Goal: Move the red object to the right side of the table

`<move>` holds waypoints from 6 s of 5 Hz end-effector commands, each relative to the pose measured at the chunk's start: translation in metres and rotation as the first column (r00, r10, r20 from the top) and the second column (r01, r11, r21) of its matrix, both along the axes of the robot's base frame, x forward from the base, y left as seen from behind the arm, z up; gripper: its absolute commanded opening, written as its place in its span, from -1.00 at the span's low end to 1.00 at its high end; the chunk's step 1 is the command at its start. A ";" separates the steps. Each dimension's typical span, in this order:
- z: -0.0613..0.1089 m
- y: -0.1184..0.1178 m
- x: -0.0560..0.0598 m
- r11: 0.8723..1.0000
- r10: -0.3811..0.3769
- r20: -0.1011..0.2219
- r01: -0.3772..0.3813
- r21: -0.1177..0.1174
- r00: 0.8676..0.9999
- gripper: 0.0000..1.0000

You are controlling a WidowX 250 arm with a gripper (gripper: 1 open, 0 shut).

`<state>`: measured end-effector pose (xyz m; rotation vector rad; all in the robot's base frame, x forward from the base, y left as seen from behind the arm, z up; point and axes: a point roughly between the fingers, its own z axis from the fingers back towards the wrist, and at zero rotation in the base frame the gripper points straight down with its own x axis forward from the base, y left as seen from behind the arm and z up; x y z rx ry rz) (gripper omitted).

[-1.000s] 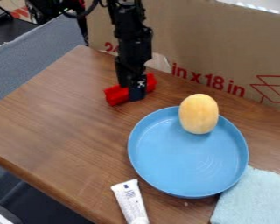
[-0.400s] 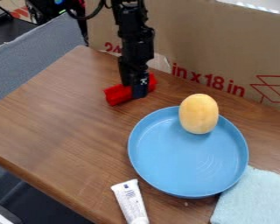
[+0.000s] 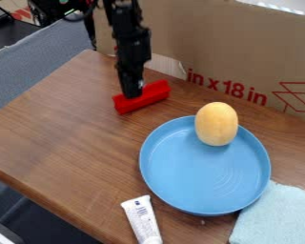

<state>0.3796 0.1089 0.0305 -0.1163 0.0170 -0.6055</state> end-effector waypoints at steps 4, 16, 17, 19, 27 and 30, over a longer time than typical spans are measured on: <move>0.040 -0.008 0.000 0.998 0.048 0.095 -0.044 -0.038 0.994 -1.00; 0.043 -0.017 -0.039 0.999 0.037 -0.028 -0.037 0.014 0.999 1.00; 0.029 -0.029 -0.029 0.999 0.018 -0.015 -0.017 0.042 1.000 1.00; 0.016 -0.034 -0.034 0.998 -0.005 -0.011 0.006 0.068 1.000 1.00; 0.058 -0.018 -0.061 0.986 0.164 -0.018 -0.163 0.043 0.986 -1.00; 0.062 0.006 -0.046 0.989 0.136 -0.010 -0.135 0.068 0.991 -1.00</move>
